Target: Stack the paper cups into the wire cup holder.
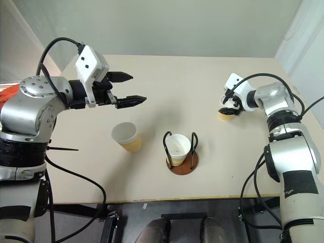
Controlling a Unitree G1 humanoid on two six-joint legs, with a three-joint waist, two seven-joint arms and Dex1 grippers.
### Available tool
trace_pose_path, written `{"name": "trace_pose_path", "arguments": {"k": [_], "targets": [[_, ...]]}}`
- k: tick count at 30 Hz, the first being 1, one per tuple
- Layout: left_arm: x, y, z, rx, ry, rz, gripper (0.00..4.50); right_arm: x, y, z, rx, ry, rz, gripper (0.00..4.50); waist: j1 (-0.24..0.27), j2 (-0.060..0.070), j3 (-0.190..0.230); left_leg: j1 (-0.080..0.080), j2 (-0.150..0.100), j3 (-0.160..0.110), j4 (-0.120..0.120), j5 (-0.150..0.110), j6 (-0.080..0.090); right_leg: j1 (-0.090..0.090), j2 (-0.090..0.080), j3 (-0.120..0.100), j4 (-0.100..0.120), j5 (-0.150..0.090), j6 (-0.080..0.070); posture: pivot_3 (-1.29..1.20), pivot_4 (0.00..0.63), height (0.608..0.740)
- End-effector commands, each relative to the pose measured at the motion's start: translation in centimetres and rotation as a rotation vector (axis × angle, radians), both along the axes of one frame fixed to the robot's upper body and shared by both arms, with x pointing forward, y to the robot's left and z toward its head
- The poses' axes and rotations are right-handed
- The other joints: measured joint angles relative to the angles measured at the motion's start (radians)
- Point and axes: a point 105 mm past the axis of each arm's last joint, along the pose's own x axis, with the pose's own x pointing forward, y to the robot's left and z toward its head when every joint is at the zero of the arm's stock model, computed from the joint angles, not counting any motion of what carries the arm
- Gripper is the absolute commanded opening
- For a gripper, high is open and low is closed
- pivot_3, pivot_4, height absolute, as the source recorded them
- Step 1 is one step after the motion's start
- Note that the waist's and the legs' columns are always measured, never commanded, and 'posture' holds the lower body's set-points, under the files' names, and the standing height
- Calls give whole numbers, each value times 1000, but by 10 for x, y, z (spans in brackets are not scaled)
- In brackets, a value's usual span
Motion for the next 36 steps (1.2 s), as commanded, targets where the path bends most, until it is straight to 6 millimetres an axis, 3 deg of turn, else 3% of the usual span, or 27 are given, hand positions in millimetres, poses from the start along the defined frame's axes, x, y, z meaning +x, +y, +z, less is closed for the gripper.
{"name": "trace_pose_path", "arguments": {"k": [1, 3, 12, 14, 20, 25, 29, 36], "targets": [[-12, -3, 10, 13, -37, -58, 4500, 3, 1, 9, 15, -28, -20, 3756, 0, 0, 0, 0, 0, 0, 0, 0, 0, 0, 0, 0, 0, 0, 0, 0, 150, 740], [-17, -4, 10, 23, -36, -76, 4500, 3, 2, 3, 20, -17, -26, 3377, 0, 0, 0, 0, 1, 0, 0, 0, 0, 0, 0, 0, 0, 0, 0, 0, 150, 740], [-25, -5, 7, 54, -40, -119, 4500, 2, 7, 5, 78, -4, -1, 96, 1, 0, 0, 0, 1, 0, 2, 1, 1, 0, 0, 0, 3, 0, 0, 0, 150, 740], [-30, -5, 5, 54, -38, -154, 4500, -2, 10, 16, 101, -7, 52, 40, 1, 0, 0, 0, 1, 0, 2, 1, 1, 0, 0, 0, 3, 0, 0, 0, 150, 740], [-37, 9, 13, 48, -44, -164, 4500, -35, 34, 82, 250, -52, 375, 40, 0, 0, 0, -1, 1, 0, 1, 1, 1, 0, 1, -1, 2, 0, -1, 0, 150, 740], [-63, 20, 16, 60, -9, -253, 4500, -102, 63, 124, 326, -20, 708, 40, -7, 0, 0, -1, 1, 0, -1, 2, -1, 0, 3, -1, 1, -2, -4, 0, 150, 740], [-76, 27, 8, 67, 46, -305, 4500, -141, 78, 122, 340, 10, 803, 40, -8, 0, 0, 0, 3, -1, 0, 8, -11, 1, 4, -2, 2, -9, -11, 0, 150, 740], [-86, 31, 0, 77, 95, -323, 4500, -154, 91, 105, 412, 20, 759, 40, -9, 0, 0, 1, 3, -1, 4, 6, 1, 2, 4, -1, 4, -7, -14, 0, 150, 740]]}}
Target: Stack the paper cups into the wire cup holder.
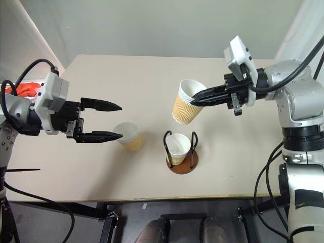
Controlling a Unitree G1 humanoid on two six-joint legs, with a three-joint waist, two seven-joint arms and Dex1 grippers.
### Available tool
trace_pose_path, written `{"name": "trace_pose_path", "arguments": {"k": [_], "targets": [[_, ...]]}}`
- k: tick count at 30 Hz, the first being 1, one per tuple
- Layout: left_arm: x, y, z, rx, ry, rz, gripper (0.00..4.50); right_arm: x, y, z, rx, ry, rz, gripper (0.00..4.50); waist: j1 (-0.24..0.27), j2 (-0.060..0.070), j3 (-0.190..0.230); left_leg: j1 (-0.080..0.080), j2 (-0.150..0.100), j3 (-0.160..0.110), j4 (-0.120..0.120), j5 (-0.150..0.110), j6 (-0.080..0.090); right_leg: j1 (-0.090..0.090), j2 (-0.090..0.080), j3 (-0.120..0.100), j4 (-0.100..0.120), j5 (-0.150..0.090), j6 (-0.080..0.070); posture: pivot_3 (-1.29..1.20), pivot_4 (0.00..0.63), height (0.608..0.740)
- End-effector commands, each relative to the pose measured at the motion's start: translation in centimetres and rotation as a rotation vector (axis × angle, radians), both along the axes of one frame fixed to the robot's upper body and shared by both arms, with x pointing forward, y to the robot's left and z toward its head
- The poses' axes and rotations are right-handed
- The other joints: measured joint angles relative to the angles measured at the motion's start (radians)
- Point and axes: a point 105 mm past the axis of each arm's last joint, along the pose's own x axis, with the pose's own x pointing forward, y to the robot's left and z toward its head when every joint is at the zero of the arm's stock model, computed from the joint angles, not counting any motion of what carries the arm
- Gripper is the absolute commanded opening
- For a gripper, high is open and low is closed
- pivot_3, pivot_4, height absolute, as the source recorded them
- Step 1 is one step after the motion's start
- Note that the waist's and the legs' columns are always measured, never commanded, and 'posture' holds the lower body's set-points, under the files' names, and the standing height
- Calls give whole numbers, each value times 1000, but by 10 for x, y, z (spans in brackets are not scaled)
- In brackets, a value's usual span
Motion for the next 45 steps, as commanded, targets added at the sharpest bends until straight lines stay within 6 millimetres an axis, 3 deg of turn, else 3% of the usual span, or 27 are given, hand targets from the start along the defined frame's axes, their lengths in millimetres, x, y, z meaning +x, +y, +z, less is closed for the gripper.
{"name": "trace_pose_path", "arguments": {"k": [1, 18, 27, 31, 41, 45], "targets": [[-8, 1, 10, 12, -46, -10, 4500, -12, 7, 10, 68, -44, -7, 40, -2, 0, 0, 1, 0, 0, 0, 1, 0, 0, 0, 0, 0, 0, -1, 0, 150, 740], [-4, -1, 8, 2, -43, 7, 4500, -29, 16, -21, 37, 8, -9, 40, -3, -1, 0, 1, -1, 0, -3, 10, 1, 0, 0, 1, 0, 3, -5, 0, 150, 740], [-2, 1, 9, 6, -47, 14, 4500, -29, 15, -29, 3, 7, -32, 40, -2, -1, 0, 0, -1, 0, -3, 10, 1, -1, 0, 1, -1, 4, -4, 0, 150, 740], [-1, 2, 9, 18, -50, 18, 4500, -30, 18, -31, -3, 24, -23, 906, -2, -1, 0, 0, -1, 0, -3, 10, 1, -1, 0, 1, 0, 4, -3, 0, 150, 740], [18, 19, -10, 293, -68, 44, 4500, -33, 19, -29, -1, 15, -11, 4337, -1, -1, -1, -1, -1, 0, -3, 10, 1, -1, 0, 1, -1, 4, -3, 0, 150, 740], [29, 22, -13, 342, -81, 46, 4500, -30, 18, -28, -1, -14, -29, 4449, -1, -1, -1, -1, -1, 0, -3, 10, 1, -1, 0, 1, -1, 4, -3, 0, 150, 740]]}}
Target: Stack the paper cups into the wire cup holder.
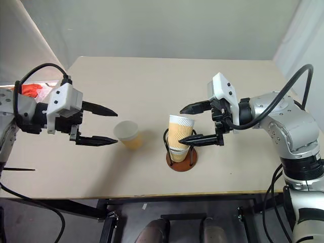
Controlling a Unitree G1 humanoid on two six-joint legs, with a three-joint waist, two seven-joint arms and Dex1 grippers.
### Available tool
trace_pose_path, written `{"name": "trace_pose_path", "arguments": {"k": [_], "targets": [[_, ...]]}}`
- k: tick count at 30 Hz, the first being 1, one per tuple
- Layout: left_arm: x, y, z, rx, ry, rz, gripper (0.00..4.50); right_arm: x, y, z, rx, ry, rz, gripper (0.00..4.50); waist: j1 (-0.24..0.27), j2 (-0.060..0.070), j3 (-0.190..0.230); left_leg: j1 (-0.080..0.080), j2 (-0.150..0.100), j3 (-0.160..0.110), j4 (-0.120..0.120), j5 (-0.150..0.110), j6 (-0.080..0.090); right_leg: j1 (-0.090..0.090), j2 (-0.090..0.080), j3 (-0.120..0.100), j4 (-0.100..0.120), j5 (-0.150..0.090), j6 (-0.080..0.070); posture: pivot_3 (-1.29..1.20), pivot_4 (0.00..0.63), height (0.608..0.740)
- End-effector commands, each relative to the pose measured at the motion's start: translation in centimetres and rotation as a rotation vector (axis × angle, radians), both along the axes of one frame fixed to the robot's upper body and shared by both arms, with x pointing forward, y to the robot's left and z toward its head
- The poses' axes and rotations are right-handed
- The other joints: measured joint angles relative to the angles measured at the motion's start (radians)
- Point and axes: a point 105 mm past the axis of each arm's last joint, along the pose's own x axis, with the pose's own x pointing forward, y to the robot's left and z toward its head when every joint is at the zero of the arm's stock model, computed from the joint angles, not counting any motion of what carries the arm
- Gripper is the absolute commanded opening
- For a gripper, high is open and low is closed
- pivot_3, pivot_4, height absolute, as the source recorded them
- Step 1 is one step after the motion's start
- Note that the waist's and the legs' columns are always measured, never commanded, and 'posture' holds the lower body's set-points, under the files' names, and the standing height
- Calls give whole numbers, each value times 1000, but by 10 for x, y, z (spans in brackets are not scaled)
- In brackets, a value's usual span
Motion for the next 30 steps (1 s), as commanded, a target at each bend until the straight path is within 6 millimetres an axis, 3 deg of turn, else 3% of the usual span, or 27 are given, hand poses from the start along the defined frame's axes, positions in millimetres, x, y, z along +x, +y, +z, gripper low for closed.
{"name": "trace_pose_path", "arguments": {"k": [1, 5, 13, 20, 27, 30], "targets": [[6, 1, 6, 37, -42, -11, 4500, 2, -2, 9, 3, -87, -18, 4449, -1, 0, 0, 0, 0, 0, 0, 0, 0, 0, 0, 0, 0, 0, 0, 0, 150, 740], [8, -3, 5, 30, -36, -32, 4500, 30, -14, 4, -64, -123, -61, 4449, -1, 0, 0, 0, 0, 0, 0, 0, 0, 0, 0, 0, 0, 0, 0, 0, 150, 740], [7, -8, 2, 19, -35, -40, 4500, 42, -2, -26, -205, -90, 80, 4449, -2, 0, 0, -1, 1, 0, -3, 0, 0, -3, 0, 0, 0, 2, 3, 0, 150, 740], [1, 0, 0, 24, -36, -2, 4500, 20, 8, -29, -222, -94, 209, 4449, -3, 0, 0, -2, 1, 0, -4, -3, 1, -3, 0, 0, 0, 2, 4, 0, 150, 740], [3, 0, 2, 23, -47, 5, 4500, -16, 13, -8, -190, -142, 345, 4449, -3, 0, 0, -1, 1, 0, -3, -2, 1, -2, 0, 0, 0, 2, 3, 0, 150, 740], [5, 0, 2, 25, -51, 6, 4500, -21, 14, -4, -189, -162, 353, 4449, -4, -1, 0, -1, 1, 0, -1, -2, 1, -2, 0, 0, 0, 2, 3, 0, 150, 740]]}}
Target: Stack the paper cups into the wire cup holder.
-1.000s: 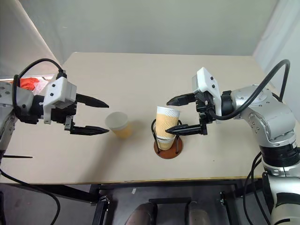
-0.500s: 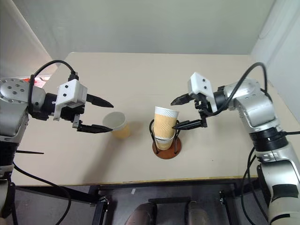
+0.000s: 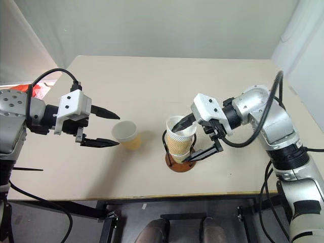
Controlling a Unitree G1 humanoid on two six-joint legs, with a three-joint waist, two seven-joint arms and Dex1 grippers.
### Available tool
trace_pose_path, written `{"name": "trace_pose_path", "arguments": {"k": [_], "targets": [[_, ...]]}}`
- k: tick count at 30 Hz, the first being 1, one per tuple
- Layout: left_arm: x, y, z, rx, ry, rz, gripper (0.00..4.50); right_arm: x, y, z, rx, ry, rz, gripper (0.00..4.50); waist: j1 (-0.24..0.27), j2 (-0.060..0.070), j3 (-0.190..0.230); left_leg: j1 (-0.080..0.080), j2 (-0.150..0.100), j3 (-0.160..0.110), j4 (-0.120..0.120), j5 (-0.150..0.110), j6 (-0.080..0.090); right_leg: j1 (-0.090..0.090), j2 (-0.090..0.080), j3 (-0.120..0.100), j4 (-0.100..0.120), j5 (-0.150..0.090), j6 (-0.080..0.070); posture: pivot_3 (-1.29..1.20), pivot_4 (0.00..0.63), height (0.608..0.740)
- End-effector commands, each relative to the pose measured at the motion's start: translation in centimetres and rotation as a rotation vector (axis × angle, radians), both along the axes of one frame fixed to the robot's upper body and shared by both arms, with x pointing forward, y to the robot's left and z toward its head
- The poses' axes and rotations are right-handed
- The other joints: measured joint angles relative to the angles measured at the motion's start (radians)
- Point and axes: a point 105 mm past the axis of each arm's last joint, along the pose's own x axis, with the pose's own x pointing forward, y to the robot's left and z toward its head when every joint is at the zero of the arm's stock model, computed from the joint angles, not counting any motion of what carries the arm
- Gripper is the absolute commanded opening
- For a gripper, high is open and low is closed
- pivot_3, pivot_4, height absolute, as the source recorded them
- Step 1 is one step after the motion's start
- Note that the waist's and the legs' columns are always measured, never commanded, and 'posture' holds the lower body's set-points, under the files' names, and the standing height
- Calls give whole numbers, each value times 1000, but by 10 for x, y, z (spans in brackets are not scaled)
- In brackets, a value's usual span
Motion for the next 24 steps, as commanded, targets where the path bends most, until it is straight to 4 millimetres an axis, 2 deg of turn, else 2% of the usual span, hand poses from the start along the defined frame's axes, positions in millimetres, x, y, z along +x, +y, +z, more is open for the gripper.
{"name": "trace_pose_path", "arguments": {"k": [1, 5, 8, 16, 24], "targets": [[2, 0, 14, 2, -61, 1, 4500, -7, -1, 15, 31, -56, 18, 4449, 0, 0, 0, 0, 0, 0, 0, 0, 0, 0, 0, 0, 0, 0, 0, 0, 150, 740], [7, 1, 13, 35, -67, -8, 4500, 6, -4, 21, 53, -87, -50, 4449, 0, 0, 0, 0, 0, 0, 1, 2, -1, 0, 0, 0, 0, 0, 0, 0, 150, 740], [12, -2, 13, 44, -75, -17, 4500, 12, -6, 18, 45, -90, -82, 4449, 1, 0, 0, 1, 0, 0, 1, 3, 0, 0, 0, 1, 1, 0, -1, 0, 150, 740], [16, -7, 12, 46, -76, -33, 4500, 11, -5, 14, 44, -82, -91, 4449, 0, 0, 0, 0, 0, 0, 0, 2, 0, 0, 0, 0, 0, 1, 0, 0, 150, 740], [15, -7, 12, 56, -72, -42, 4500, 14, -9, 25, 62, -124, -114, 4449, 0, 0, 0, 0, 0, 0, 0, 2, 0, 0, 0, 0, 0, 1, 0, 0, 150, 740]]}}
